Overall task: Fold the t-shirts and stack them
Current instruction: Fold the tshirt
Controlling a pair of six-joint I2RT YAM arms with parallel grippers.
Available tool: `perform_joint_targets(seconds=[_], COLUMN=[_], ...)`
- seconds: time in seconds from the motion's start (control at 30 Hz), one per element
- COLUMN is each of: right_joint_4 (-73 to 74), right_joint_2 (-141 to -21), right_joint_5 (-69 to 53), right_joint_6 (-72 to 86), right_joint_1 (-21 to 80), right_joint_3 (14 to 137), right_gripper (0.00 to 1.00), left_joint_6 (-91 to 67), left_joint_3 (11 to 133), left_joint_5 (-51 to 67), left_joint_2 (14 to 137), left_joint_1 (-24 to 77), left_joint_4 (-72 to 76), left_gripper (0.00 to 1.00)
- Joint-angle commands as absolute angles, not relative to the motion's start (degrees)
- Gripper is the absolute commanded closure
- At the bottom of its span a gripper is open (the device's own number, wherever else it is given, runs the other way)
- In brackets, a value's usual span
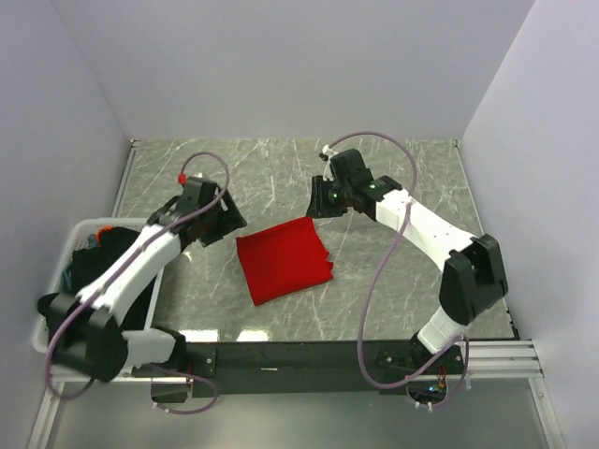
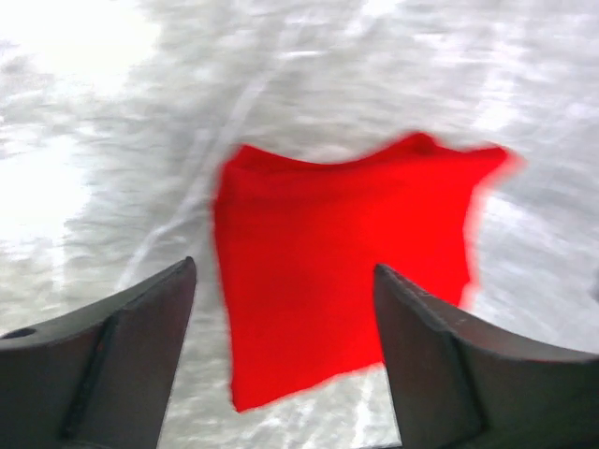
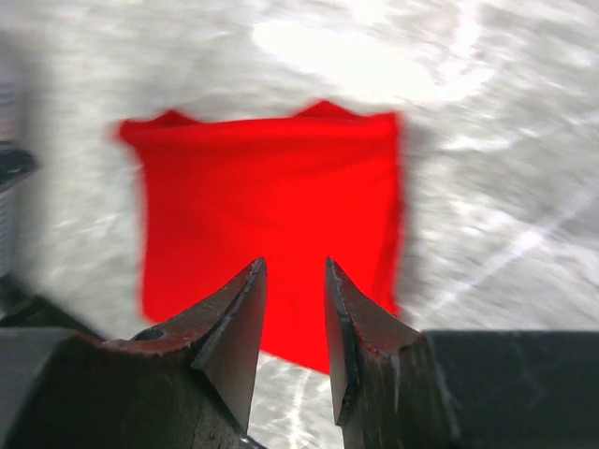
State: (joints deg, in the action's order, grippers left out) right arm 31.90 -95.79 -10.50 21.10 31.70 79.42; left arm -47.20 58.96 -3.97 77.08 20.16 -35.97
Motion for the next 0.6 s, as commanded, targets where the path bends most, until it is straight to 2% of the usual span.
perform_joint_targets(seconds=[0.0, 0.13, 0.33, 0.4, 0.57], right_joint_4=[16.47, 9.15, 1.33, -1.91, -7.11], right_joint_2=[-92.72, -96.67, -108.53, -113.45, -124.18], right_joint_5=[-25.70, -35.23, -43.93, -45.87, -49.91], right_joint_6=[20.56, 21.97, 26.45, 29.68, 35.76], right_joint_1=[31.38, 31.12, 28.40, 26.99, 22.42], right_joint_3=[72.79, 70.14, 74.43, 75.49, 78.92], right_gripper=[0.62, 0.62, 0.62, 0.62, 0.64], left_joint_6=[-45.88, -45.97, -46.14, -46.41, -46.58], left_joint_3=[52.14, 45.89, 47.10, 48.25, 50.36], left_joint_5=[2.70, 10.45, 12.22, 12.65, 14.59], left_joint_2=[68.58, 67.85, 79.96, 85.50, 97.09], left_joint_1=[20.13, 20.21, 19.08, 18.02, 13.89], left_joint_4=[-26.66, -15.66, -5.37, -2.74, -0.35], left_gripper=[0.21, 0.38, 0.56, 0.60, 0.62])
